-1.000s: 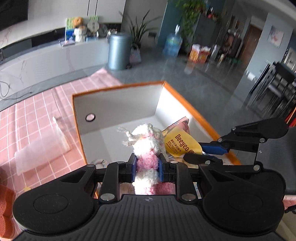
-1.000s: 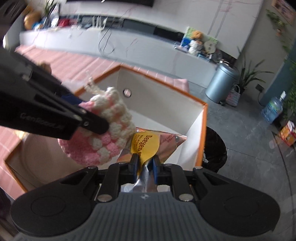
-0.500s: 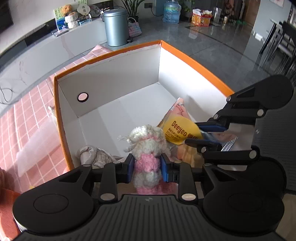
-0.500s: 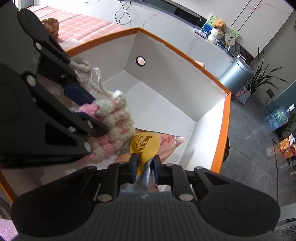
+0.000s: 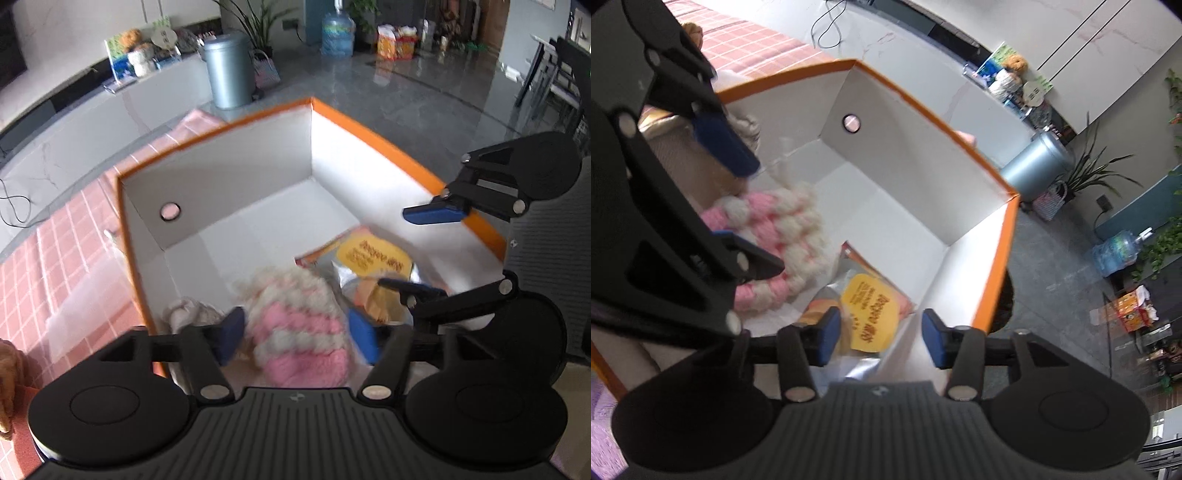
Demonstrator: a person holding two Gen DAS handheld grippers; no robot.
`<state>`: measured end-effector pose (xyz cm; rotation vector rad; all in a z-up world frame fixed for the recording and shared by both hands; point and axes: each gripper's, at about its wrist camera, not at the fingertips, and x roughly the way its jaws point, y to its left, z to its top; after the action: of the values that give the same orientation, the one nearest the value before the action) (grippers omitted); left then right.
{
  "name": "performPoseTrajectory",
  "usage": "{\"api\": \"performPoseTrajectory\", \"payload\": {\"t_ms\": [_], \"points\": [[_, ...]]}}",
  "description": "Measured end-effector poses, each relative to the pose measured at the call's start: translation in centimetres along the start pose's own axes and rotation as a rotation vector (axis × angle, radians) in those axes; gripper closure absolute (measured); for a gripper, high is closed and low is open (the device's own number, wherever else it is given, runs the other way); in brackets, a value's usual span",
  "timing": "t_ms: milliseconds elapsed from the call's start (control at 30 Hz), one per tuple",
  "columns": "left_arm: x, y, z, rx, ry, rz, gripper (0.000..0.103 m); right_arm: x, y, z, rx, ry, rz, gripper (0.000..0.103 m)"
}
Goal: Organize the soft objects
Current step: 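Carry the sock and snack bag into the orange box and release both, then move both tools back toward the yellow cloth and orange ball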
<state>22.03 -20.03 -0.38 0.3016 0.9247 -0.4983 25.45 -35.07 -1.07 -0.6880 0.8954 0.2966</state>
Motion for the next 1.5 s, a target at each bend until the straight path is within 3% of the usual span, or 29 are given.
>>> {"api": "performPoseTrajectory", "payload": {"t_ms": [333, 433, 667, 933, 1233, 1500], "points": [[-3.7, 0.6, 0.1, -0.038, -0.081, -0.011, 0.022, -2.8, -0.4, 0.2, -0.016, -0.032, -0.078, 0.041], [-4.8, 0.8, -0.2, -0.053, -0.128, -0.013, 0.022, -3.9, -0.3, 0.2, 0.007, -0.051, -0.103, 0.034], [-7.4, 2.2, -2.1, -0.124, -0.274, -0.095, 0.022, -6.4, 0.3, -0.7, 0.165, -0.115, -0.143, 0.033], [-10.6, 4.3, -6.0, -0.218, -0.412, -0.126, 0.022, -9.8, 2.7, -2.1, 0.400, -0.284, -0.176, 0.028], [-13.7, 7.6, -11.4, -0.340, -0.528, -0.059, 0.022, -12.3, 8.4, -1.2, 0.553, -0.440, -0.130, 0.022], [-14.7, 11.2, -15.3, -0.459, -0.534, 0.028, 0.022, -13.1, 13.0, 0.8, 0.549, -0.490, -0.073, 0.022]]}}
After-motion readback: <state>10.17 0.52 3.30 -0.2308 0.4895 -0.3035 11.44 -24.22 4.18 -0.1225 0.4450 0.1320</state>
